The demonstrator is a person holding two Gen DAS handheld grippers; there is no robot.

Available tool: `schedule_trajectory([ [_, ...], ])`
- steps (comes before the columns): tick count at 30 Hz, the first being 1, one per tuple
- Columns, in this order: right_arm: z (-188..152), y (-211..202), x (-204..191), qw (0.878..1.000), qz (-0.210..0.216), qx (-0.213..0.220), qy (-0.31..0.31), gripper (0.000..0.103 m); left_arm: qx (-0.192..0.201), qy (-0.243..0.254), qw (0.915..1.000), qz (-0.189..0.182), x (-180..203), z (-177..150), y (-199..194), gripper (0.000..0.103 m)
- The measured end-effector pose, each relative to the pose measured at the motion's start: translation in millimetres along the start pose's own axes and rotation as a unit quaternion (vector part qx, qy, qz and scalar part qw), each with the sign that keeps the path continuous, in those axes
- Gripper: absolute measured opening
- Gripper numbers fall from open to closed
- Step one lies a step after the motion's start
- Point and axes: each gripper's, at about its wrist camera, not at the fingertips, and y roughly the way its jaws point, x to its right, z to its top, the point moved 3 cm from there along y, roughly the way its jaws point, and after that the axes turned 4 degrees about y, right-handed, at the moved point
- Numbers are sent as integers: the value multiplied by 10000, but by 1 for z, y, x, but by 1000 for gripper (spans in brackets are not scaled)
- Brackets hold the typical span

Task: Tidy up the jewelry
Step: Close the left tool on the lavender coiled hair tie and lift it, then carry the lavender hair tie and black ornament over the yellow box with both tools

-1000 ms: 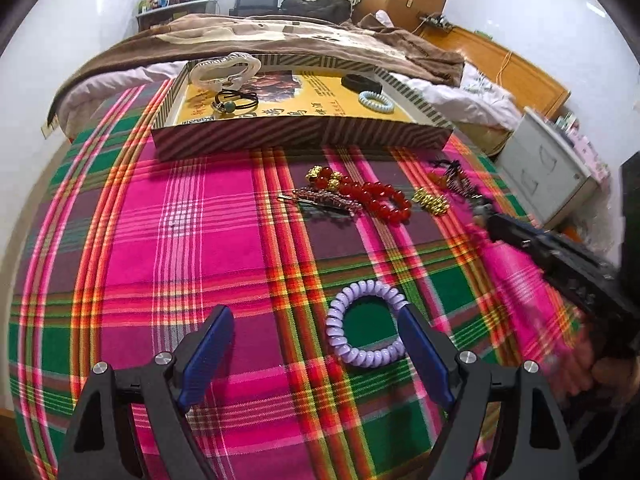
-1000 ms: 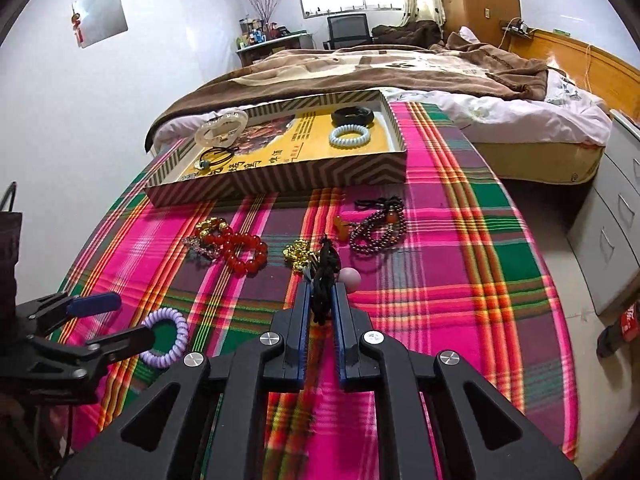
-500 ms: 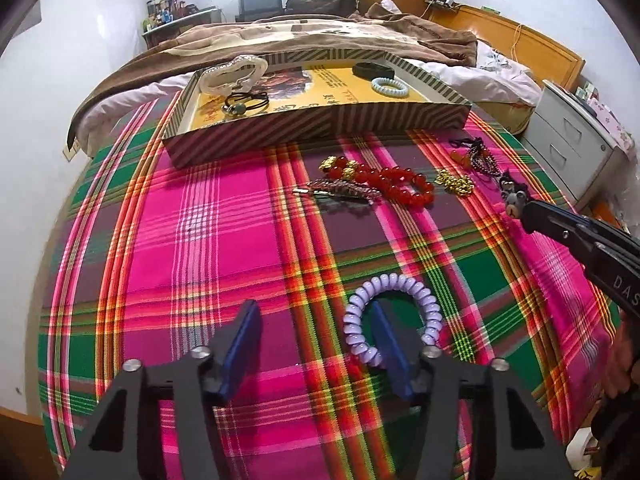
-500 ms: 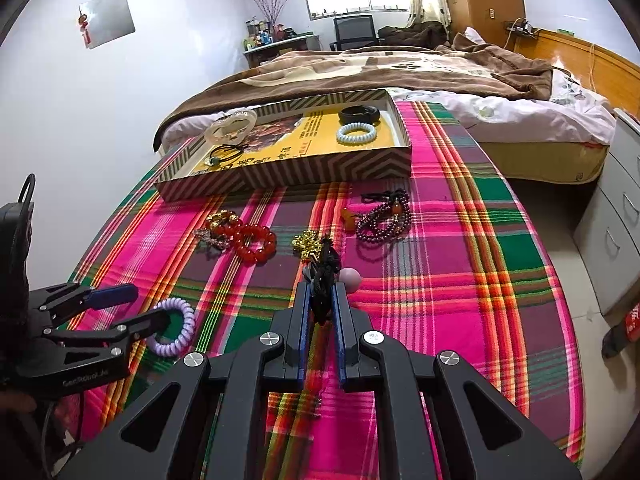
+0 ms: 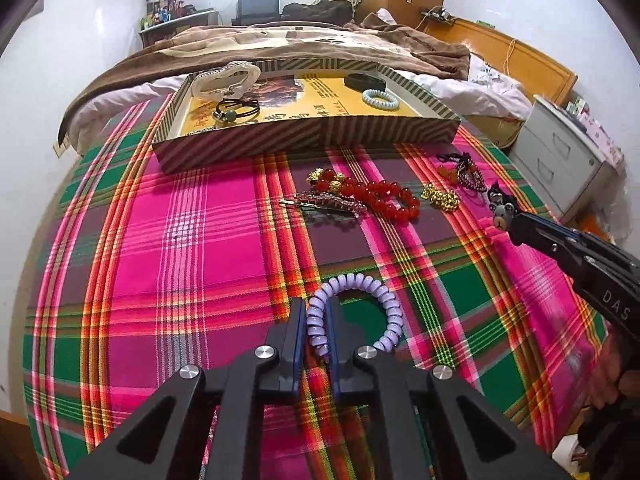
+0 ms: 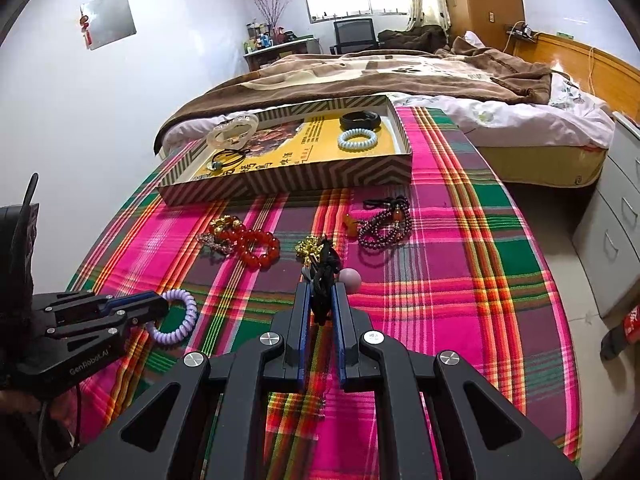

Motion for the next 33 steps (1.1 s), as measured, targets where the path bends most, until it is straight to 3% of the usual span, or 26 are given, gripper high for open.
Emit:
schedule_trajectory([
  [16,15,-6,-6,9998,-34,159,-76,11,477,-284,9984,-79,-20,26,-23,10],
  [33,87,19,-14,9989,-88,383,-263,11,829,-524,9952,-26,-62,98,-16,10],
])
